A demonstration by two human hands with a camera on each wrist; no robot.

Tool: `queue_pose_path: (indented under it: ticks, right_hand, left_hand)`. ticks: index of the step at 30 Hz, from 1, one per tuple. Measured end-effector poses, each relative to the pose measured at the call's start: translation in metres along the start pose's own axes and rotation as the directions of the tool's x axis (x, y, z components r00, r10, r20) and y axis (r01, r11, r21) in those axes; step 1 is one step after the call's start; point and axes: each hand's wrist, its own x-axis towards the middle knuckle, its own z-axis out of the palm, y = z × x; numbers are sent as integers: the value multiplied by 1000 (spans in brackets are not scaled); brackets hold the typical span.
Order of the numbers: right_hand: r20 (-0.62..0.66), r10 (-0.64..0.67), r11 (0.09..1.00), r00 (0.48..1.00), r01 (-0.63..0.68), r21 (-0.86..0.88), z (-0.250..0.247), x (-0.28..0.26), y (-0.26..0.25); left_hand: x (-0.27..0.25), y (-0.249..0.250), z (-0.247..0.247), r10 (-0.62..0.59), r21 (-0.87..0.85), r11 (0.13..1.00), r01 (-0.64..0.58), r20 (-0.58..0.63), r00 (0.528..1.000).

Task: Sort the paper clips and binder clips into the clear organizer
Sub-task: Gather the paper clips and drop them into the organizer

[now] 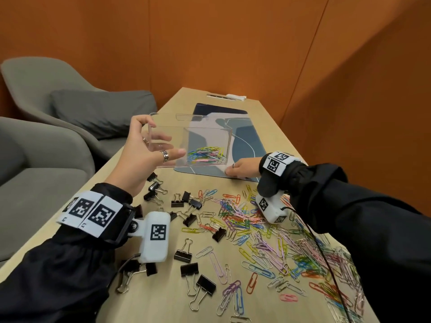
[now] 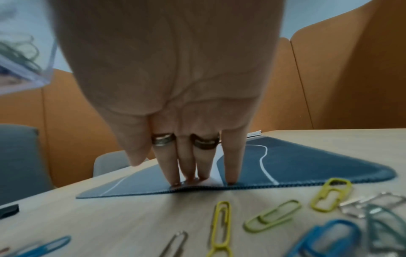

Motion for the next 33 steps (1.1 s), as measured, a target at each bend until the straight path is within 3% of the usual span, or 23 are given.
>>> queue_pose_path:
  ticks: [5,9,11,14,19,22,25,28,30,33]
  right_hand:
    - [48,-27,1000,998,27,4,2,-22,15]
    - [113,-67,965,991,35,261,6,-45,35]
    - [51,-49,908,997,23,419,3,-53,49]
    - [-58,95,851,994,-51,523,-6,-61,74]
    - [-92,368,841,925,-288,458,1,-61,123]
    - [-6,433,847,901,-405,344,14,-56,144]
    - [55,388,863,920,-384,328,21,-64,132]
    - [86,294,815,952,-297,498,24,-70,118]
    - [52,278,778,959,-257,574,22,-76,114]
    - [-69,370,810,927,-285,512,19,-79,119]
  left_hand:
    - [0,-3,3,-18,-4,1000,18,13,1000]
    - [-2,-4,4,-27,-10,1000,28,11,1000]
    - [-2,-4,4,-33,-14,999,33,11,999]
    - [-2,-3,5,-42,-18,999,42,15,999]
    - [-3,-4,7,-50,-12,999,51,39,998]
    - [-4,-5,8,-56,1,998,56,54,997]
    - [-4,-6,9,-52,2,999,52,65,997]
    - [-4,-5,9,-51,4,999,51,71,996]
    - [-4,-3,8,-48,4,999,48,73,996]
    - [-4,-2,6,-44,-2,999,45,67,997]
